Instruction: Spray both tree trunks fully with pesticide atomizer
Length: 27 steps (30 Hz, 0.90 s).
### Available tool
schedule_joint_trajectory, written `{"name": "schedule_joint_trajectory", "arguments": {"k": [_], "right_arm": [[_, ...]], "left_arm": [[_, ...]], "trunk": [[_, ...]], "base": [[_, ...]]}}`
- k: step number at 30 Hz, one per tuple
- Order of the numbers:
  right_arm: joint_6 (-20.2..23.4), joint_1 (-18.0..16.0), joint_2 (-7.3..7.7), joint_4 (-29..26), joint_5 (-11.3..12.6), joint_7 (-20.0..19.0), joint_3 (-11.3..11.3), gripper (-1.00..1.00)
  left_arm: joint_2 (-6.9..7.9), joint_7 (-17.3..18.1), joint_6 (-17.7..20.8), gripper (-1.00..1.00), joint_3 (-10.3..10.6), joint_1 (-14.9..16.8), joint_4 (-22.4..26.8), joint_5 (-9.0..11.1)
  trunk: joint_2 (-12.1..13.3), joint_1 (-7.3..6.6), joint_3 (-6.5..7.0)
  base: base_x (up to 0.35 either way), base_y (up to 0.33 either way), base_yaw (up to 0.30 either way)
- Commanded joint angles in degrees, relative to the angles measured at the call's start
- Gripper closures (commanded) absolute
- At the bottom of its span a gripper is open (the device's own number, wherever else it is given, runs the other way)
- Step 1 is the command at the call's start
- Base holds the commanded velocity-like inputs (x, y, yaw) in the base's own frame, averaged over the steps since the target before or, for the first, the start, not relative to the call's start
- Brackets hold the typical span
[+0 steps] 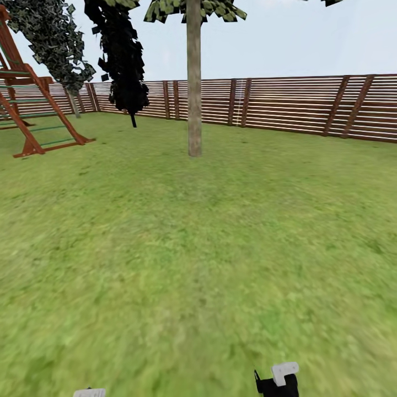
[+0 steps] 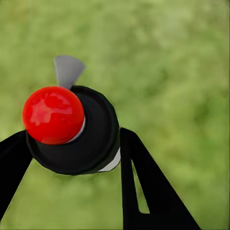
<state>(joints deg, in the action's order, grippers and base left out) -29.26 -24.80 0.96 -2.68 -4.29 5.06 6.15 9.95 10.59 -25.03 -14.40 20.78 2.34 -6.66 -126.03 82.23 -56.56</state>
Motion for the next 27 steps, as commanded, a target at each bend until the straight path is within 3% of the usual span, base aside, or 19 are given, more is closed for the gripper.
{"name": "schedule_joint_trajectory", "arguments": {"k": [1,27], "right_arm": [[0.0,0.0,0.01,0.0,-0.5,0.5,0.4,-1.0],[-0.1,0.0,0.0,0.0,-0.5,0.6,0.4,-1.0]], "left_arm": [[-0.01,0.1,-0.2,1.0,-0.5,0.0,0.0,-0.6],[-0.02,0.1,-0.2,1.0,-0.5,0.0,0.0,-0.6]], "trunk": [[0.0,0.03,-0.05],[0.0,0.03,-0.05]], "base": [[0.34,0.0,0.0],[0.34,0.0,0.0]]}}
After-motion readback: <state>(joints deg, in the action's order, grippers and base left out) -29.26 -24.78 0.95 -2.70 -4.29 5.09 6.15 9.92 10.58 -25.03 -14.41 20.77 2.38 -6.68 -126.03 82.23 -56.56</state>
